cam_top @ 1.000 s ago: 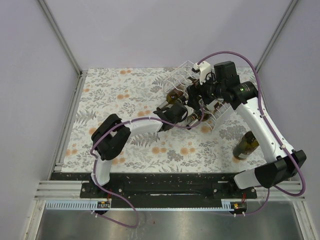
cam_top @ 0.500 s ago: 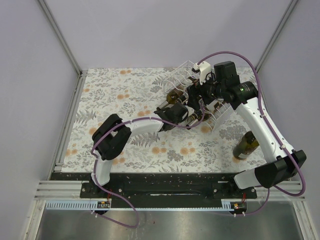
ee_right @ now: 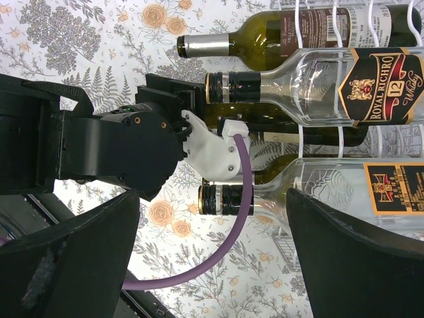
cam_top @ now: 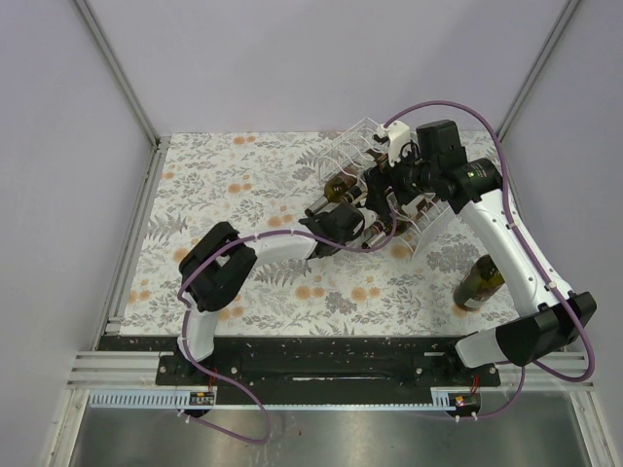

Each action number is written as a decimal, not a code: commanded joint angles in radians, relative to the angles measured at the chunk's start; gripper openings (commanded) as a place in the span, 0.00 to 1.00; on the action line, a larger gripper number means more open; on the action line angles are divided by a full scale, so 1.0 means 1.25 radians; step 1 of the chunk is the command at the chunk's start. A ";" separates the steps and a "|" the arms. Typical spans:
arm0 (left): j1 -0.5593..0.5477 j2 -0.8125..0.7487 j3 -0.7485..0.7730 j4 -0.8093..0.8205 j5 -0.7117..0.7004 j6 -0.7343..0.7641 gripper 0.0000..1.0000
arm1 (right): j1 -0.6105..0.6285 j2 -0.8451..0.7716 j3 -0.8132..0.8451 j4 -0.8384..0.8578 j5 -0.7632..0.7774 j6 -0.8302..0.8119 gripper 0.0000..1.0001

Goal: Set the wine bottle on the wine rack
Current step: Place the wine bottle in the wine rack.

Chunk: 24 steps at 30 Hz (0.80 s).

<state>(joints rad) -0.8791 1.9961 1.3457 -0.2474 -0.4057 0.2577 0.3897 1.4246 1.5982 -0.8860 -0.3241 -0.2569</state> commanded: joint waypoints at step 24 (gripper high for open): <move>0.000 -0.097 -0.063 0.074 0.006 -0.012 0.52 | -0.006 -0.034 -0.001 -0.012 0.014 -0.021 0.99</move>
<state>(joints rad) -0.8787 1.9621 1.2774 -0.2085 -0.3965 0.2535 0.3897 1.4231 1.5890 -0.8909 -0.3225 -0.2684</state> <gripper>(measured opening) 0.520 0.993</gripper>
